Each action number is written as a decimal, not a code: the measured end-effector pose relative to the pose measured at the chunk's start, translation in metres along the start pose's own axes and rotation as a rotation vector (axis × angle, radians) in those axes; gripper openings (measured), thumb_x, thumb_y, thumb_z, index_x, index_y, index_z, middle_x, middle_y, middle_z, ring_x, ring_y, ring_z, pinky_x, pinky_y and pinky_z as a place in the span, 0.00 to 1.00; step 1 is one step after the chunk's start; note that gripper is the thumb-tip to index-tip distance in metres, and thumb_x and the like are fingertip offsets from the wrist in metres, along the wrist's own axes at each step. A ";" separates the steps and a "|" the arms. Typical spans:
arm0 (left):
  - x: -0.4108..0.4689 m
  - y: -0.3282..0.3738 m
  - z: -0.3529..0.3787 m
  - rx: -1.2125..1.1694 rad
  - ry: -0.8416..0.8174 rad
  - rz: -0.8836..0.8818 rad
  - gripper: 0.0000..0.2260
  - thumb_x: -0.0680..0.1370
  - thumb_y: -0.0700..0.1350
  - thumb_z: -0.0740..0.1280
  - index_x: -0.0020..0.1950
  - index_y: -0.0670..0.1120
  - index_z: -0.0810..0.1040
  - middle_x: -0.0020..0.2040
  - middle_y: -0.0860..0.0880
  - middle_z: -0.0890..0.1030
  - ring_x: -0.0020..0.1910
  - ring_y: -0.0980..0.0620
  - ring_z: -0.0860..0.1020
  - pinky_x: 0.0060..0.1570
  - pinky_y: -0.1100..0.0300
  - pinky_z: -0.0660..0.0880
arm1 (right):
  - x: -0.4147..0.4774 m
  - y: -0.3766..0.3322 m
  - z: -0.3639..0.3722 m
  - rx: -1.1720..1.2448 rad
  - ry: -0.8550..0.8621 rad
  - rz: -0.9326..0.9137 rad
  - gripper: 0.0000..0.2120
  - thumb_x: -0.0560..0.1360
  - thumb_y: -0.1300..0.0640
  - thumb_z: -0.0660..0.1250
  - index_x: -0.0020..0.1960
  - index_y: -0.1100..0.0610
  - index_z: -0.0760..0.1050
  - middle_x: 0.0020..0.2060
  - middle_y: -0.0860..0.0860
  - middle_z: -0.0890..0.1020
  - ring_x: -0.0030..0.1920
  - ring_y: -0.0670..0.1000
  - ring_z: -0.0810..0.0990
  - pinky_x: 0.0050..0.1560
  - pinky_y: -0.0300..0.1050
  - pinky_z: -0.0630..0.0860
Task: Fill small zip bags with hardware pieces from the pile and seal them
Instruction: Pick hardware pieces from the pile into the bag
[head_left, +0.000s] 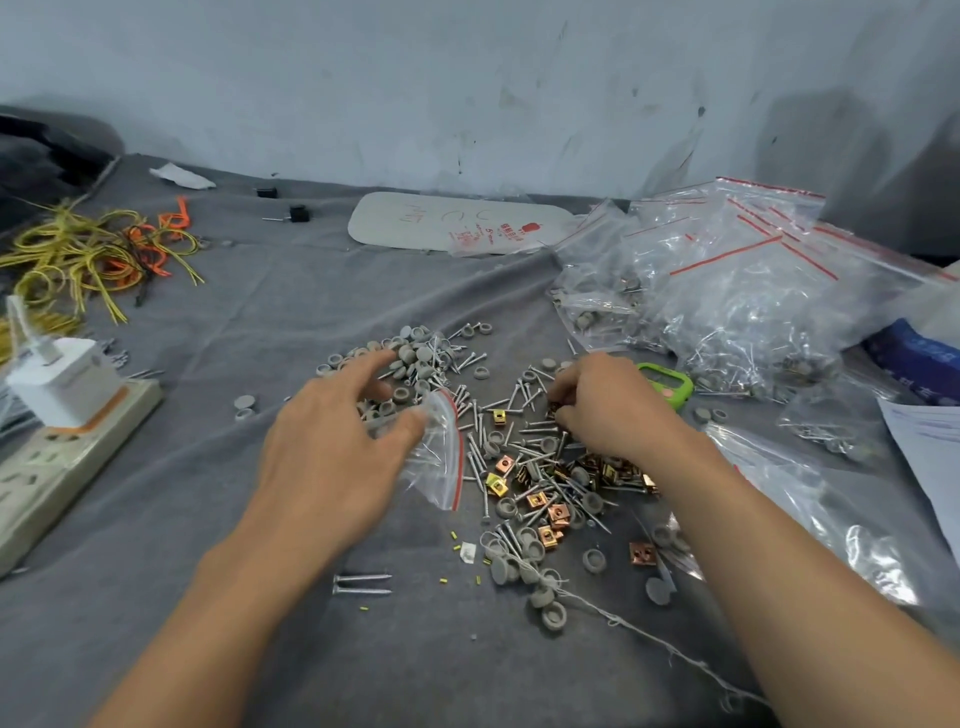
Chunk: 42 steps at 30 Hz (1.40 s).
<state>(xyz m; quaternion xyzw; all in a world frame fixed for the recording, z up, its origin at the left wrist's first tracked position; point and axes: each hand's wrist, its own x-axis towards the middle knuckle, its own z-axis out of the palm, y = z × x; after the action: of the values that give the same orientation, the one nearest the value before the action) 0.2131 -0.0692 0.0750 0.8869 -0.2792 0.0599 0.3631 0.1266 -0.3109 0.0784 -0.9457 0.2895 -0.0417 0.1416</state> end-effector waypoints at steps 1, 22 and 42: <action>0.000 -0.001 -0.001 0.008 -0.011 0.003 0.25 0.75 0.59 0.70 0.72 0.60 0.73 0.52 0.64 0.79 0.61 0.53 0.75 0.57 0.54 0.68 | -0.003 -0.001 -0.003 0.036 -0.009 -0.009 0.10 0.77 0.57 0.71 0.54 0.46 0.86 0.52 0.49 0.87 0.52 0.51 0.83 0.56 0.45 0.79; -0.002 -0.009 0.005 0.061 -0.351 0.148 0.43 0.65 0.74 0.61 0.78 0.64 0.58 0.74 0.59 0.72 0.72 0.55 0.70 0.68 0.53 0.69 | -0.049 -0.060 0.010 -0.270 -0.097 -0.190 0.06 0.76 0.56 0.69 0.53 0.52 0.80 0.51 0.52 0.84 0.56 0.58 0.81 0.53 0.49 0.68; -0.004 -0.004 0.005 0.140 -0.400 0.234 0.61 0.58 0.55 0.80 0.76 0.71 0.40 0.70 0.60 0.71 0.69 0.54 0.69 0.67 0.57 0.69 | -0.040 -0.050 0.011 0.789 -0.163 0.010 0.14 0.77 0.59 0.72 0.34 0.52 0.84 0.28 0.45 0.82 0.27 0.39 0.75 0.33 0.32 0.70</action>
<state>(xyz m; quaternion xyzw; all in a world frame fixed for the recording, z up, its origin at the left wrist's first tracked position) 0.2116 -0.0689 0.0678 0.8657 -0.4417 -0.0560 0.2288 0.1217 -0.2465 0.0829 -0.8174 0.2437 -0.0739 0.5167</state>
